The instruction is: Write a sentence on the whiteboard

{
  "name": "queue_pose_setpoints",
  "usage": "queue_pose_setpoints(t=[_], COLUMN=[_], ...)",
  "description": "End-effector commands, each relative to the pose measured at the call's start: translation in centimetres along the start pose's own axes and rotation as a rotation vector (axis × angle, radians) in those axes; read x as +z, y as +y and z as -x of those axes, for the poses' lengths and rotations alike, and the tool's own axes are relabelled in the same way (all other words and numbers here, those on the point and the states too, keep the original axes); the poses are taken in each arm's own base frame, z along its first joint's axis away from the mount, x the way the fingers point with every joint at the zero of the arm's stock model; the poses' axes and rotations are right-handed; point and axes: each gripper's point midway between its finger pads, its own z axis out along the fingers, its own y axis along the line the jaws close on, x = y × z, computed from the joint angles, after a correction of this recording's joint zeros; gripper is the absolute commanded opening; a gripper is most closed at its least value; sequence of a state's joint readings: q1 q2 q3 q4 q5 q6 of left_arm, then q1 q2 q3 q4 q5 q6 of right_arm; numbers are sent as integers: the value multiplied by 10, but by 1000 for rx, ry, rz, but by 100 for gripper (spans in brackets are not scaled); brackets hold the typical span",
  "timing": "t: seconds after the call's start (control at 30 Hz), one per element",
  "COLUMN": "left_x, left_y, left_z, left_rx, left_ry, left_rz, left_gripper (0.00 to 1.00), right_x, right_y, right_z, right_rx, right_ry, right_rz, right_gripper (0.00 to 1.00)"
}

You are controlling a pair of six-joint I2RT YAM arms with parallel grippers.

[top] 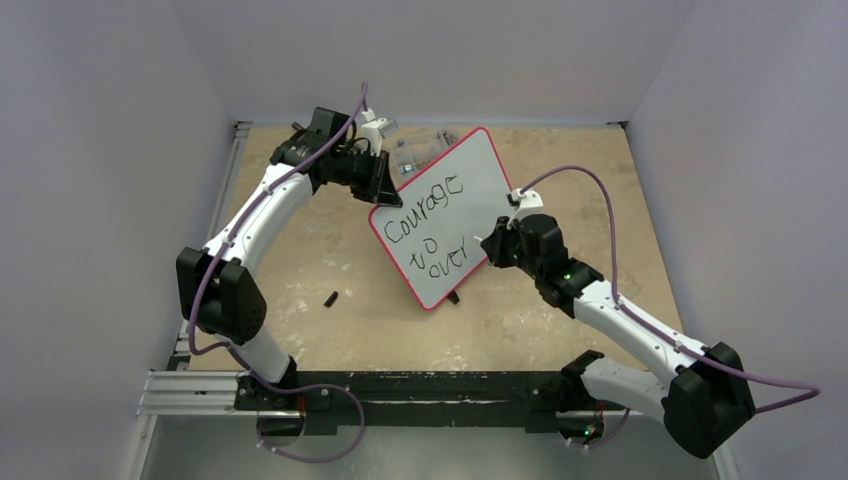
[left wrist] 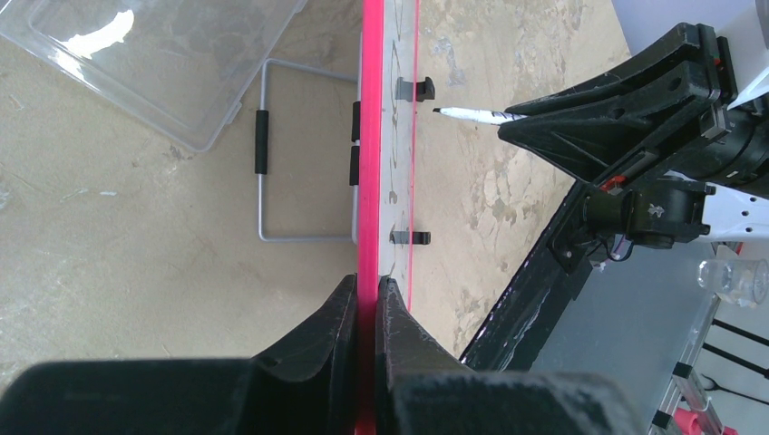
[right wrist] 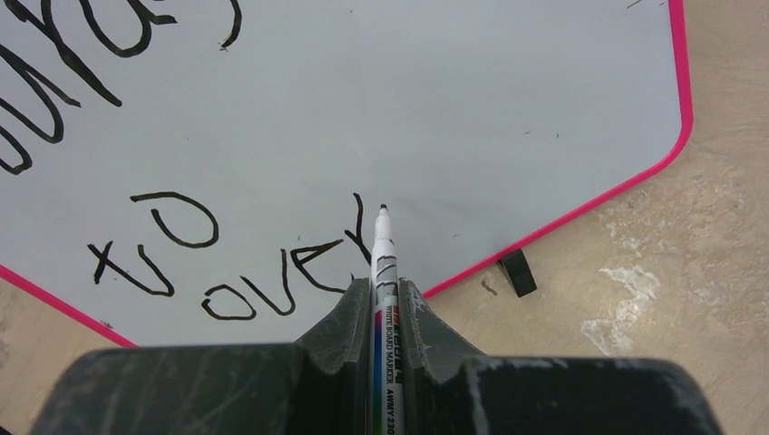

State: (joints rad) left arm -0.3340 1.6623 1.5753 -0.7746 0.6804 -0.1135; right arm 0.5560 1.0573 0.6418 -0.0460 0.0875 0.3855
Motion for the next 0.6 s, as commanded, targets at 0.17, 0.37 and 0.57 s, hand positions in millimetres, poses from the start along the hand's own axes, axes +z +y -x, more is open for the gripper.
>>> queue_pose_setpoints(t=[0.17, 0.37, 0.57], left_x=[-6, -6, -5], left_y=[4, 5, 5], left_z=[12, 11, 11], left_rx=[46, 44, 42], left_ry=[-38, -35, -34], left_rz=[44, 43, 42], left_gripper=[0, 0, 0], right_x=[1, 9, 20], right_y=[-4, -9, -1], right_z=[23, 24, 33], right_rx=[18, 21, 20], right_ry=[-79, -70, -82], right_rz=[-37, -71, -47], right_gripper=[0, 0, 0])
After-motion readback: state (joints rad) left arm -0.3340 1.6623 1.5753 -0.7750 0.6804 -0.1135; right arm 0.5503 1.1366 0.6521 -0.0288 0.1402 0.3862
